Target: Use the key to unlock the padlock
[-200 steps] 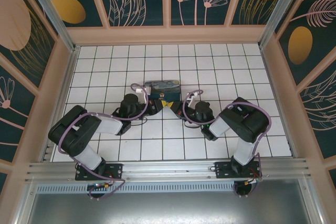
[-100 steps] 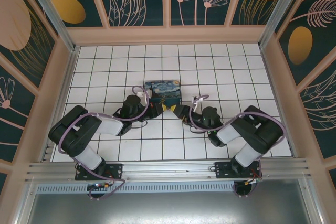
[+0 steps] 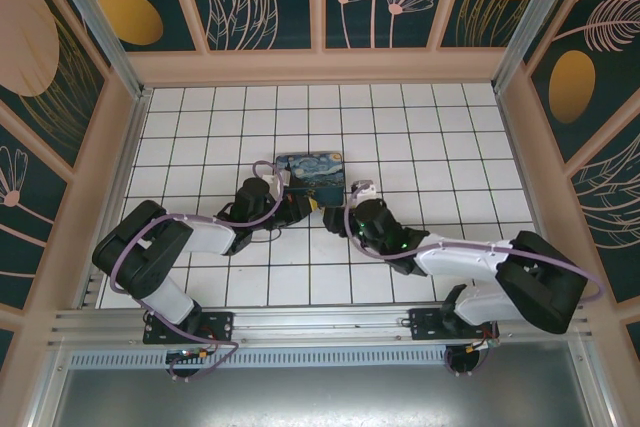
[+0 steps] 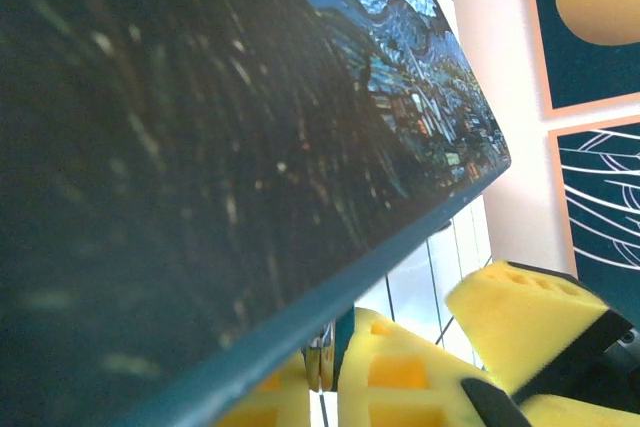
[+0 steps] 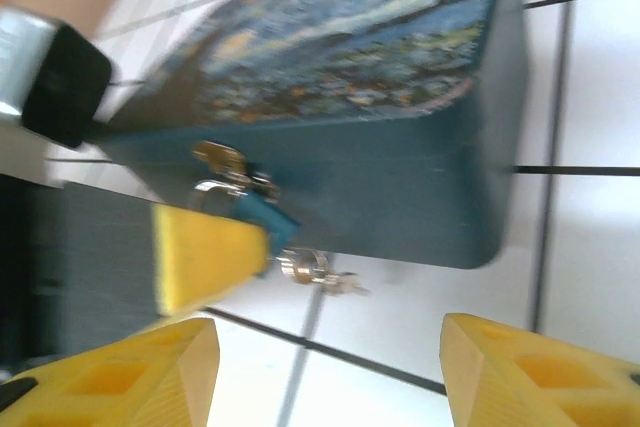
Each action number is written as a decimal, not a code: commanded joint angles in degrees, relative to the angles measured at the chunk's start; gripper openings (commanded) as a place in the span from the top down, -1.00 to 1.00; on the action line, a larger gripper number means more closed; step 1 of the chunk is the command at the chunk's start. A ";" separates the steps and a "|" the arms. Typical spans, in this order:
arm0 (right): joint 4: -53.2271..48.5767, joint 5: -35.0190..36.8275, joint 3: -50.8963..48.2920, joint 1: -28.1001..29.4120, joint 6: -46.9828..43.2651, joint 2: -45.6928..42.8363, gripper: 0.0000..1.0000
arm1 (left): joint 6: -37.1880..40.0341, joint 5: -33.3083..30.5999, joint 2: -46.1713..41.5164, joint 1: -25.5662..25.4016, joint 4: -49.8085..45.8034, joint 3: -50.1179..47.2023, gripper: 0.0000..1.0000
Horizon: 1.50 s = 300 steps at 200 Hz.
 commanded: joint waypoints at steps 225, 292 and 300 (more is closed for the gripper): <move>1.14 20.25 13.36 4.63 -26.93 19.90 0.37 | 0.92 2.18 -2.40 0.31 -0.90 0.44 1.00; 1.91 0.93 12.47 -1.08 -24.38 14.53 0.94 | 1.54 2.27 -2.09 0.35 -0.84 -0.28 1.00; 2.08 -3.39 12.22 -2.25 -23.27 13.76 0.96 | 1.73 2.26 -2.01 0.35 -0.92 -0.37 1.00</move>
